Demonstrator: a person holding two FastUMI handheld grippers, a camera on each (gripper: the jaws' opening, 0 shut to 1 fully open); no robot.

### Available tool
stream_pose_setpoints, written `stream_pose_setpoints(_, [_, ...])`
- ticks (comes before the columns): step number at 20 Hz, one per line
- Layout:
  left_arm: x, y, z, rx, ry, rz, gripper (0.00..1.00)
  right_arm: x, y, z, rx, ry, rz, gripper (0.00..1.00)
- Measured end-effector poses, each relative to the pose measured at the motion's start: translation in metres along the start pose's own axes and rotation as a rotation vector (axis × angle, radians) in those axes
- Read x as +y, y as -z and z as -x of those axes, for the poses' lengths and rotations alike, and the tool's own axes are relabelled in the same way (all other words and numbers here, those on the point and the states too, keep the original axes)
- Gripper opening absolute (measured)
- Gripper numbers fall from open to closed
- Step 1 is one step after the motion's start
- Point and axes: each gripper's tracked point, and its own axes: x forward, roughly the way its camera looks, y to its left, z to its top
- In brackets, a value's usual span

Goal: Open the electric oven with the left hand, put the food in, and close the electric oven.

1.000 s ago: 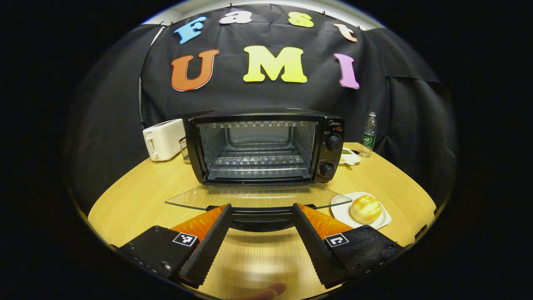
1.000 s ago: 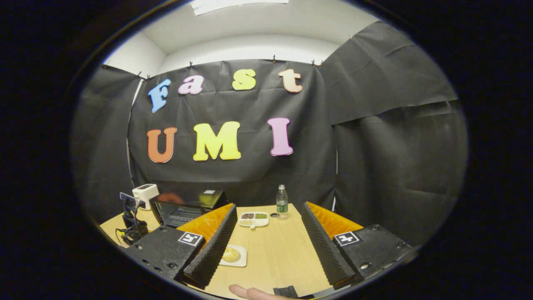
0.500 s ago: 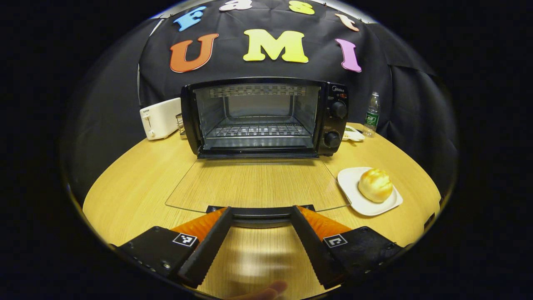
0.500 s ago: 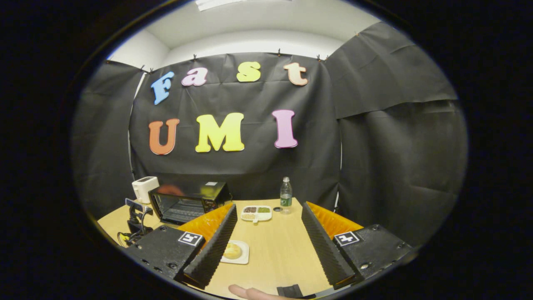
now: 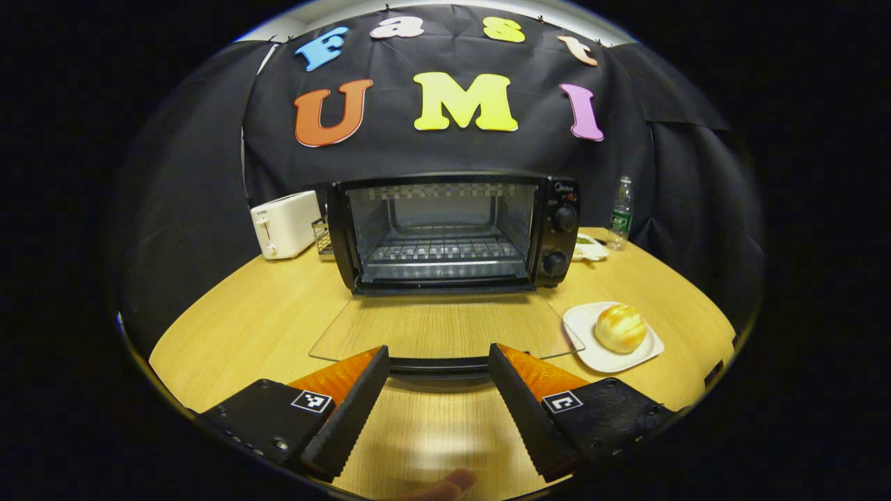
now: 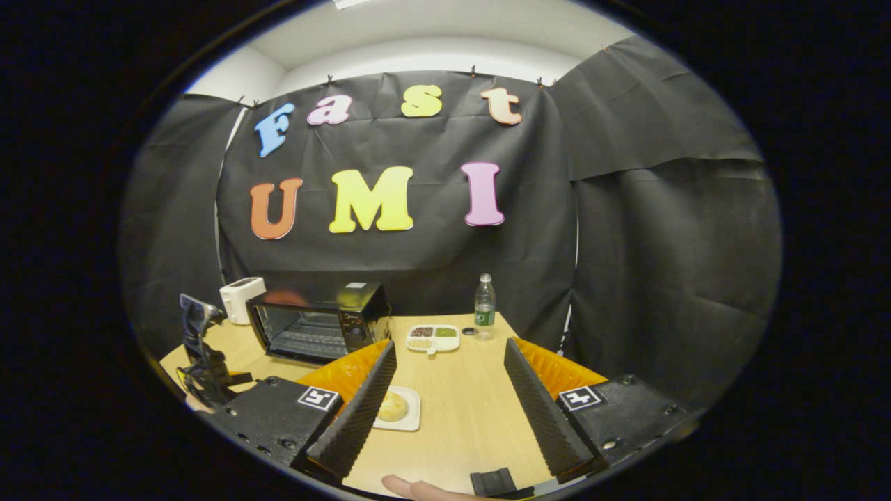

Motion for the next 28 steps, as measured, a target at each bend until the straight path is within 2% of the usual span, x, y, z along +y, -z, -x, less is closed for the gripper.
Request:
stream_pose_setpoints(2, [0.008, -0.033, 0.021, -0.063, -0.011, 0.013, 0.94, 0.005, 0.003, -0.006, 0.007, -0.010, -0.001, 0.97])
stream_pose_setpoints(7, [0.032, -0.107, 0.077, -0.198, -0.029, 0.081, 0.94, 0.021, 0.023, -0.029, 0.038, -0.033, -0.003, 1.00])
stream_pose_setpoints(10, [0.044, -0.141, 0.110, -0.274, -0.047, 0.065, 0.93, 0.034, 0.045, -0.051, 0.068, -0.051, 0.006, 0.97])
stream_pose_setpoints(11, [0.047, -0.150, 0.121, -0.298, -0.051, 0.055, 0.93, 0.038, 0.055, -0.059, 0.083, -0.063, 0.003, 1.00])
stream_pose_setpoints(14, [0.051, -0.175, 0.148, -0.375, -0.050, 0.035, 0.92, 0.058, 0.090, -0.083, 0.146, -0.118, -0.031, 0.98])
stream_pose_setpoints(19, [0.058, -0.199, 0.182, -0.451, -0.057, 0.017, 0.92, 0.078, 0.146, -0.126, 0.241, -0.140, -0.044, 1.00])
stream_pose_setpoints(23, [0.058, -0.203, 0.191, -0.485, -0.045, 0.005, 0.92, 0.107, 0.200, -0.149, 0.335, -0.191, -0.007, 1.00])
stream_pose_setpoints(28, [0.062, -0.196, 0.183, -0.455, -0.041, 0.013, 0.92, 0.127, 0.232, -0.167, 0.406, -0.206, 0.026, 1.00])
